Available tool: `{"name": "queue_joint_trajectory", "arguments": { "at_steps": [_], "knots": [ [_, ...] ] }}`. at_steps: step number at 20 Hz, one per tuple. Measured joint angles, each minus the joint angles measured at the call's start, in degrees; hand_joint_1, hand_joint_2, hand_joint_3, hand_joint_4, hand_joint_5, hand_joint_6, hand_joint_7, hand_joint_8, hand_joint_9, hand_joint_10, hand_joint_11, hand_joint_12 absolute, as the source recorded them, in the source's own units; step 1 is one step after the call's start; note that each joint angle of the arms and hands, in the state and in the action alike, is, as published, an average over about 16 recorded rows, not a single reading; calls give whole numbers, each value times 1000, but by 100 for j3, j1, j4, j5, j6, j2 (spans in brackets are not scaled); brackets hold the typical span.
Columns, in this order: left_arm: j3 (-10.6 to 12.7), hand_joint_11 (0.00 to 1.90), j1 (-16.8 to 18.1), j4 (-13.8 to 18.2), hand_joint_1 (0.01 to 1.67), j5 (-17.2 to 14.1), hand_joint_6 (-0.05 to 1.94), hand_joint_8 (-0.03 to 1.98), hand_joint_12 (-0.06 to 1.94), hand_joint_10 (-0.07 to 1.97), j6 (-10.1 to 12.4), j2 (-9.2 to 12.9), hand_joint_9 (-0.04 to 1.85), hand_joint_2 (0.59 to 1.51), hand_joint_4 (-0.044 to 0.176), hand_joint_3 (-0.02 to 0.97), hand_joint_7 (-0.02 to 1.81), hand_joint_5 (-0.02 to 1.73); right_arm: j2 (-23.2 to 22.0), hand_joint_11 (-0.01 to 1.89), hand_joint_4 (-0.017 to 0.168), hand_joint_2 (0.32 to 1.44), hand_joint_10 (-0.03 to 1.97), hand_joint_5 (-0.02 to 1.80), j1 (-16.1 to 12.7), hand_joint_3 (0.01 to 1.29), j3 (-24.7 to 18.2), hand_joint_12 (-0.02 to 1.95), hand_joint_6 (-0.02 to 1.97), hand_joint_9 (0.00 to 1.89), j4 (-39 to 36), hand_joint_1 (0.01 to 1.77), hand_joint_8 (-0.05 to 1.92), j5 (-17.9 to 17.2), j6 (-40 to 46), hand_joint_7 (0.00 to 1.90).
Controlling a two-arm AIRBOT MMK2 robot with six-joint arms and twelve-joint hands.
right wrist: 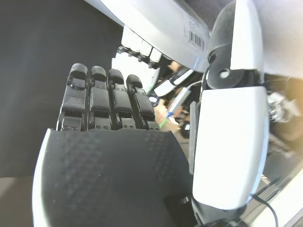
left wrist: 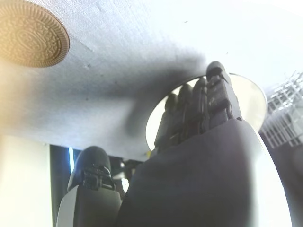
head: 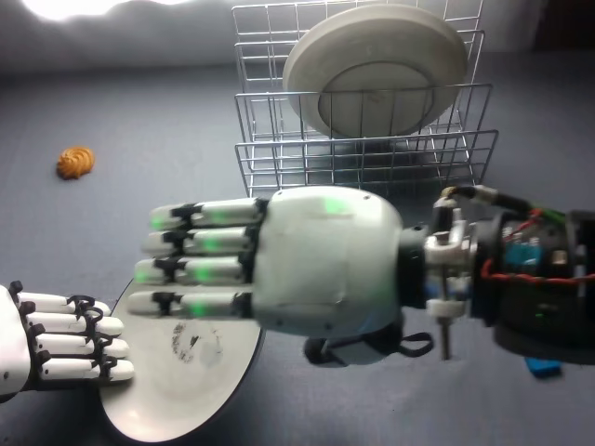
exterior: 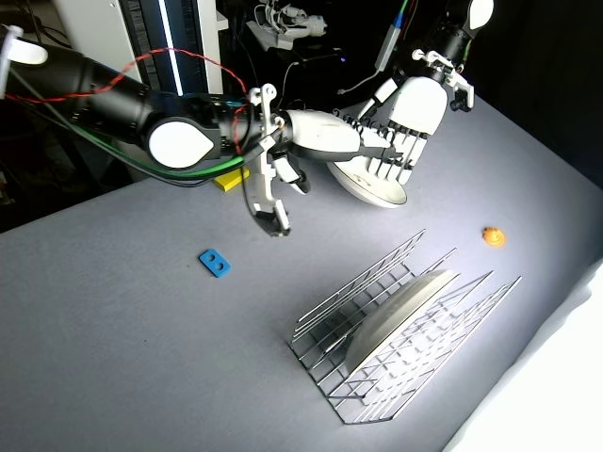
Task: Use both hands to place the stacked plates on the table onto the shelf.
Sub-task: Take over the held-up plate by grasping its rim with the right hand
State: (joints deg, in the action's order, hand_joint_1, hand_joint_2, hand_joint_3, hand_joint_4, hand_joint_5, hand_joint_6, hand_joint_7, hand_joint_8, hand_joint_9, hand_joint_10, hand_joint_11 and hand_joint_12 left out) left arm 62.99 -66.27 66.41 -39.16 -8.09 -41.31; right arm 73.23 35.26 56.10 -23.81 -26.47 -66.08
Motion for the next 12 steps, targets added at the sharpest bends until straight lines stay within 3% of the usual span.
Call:
{"name": "queue_joint_trajectory", "arguments": {
  "at_steps": [7, 12],
  "knots": [
    [-22, 19, -27, -61, 20, 17, -13, -4, 9, -31, 0, 3, -20, 1179, -8, 19, 21, 52, 600, 13, 4, 872, 11, 22, 93, 12, 459, 10, 31, 22, 254, 1146, 14, 0, -262, 22],
    [-28, 19, -39, -90, 19, 19, -13, -4, 8, -31, 0, 3, -20, 1179, -8, 19, 22, 53, 930, 15, 4, 922, 14, 84, 139, 13, 779, 219, 31, 66, 405, 1177, 14, -33, -301, 73]
  ]
}}
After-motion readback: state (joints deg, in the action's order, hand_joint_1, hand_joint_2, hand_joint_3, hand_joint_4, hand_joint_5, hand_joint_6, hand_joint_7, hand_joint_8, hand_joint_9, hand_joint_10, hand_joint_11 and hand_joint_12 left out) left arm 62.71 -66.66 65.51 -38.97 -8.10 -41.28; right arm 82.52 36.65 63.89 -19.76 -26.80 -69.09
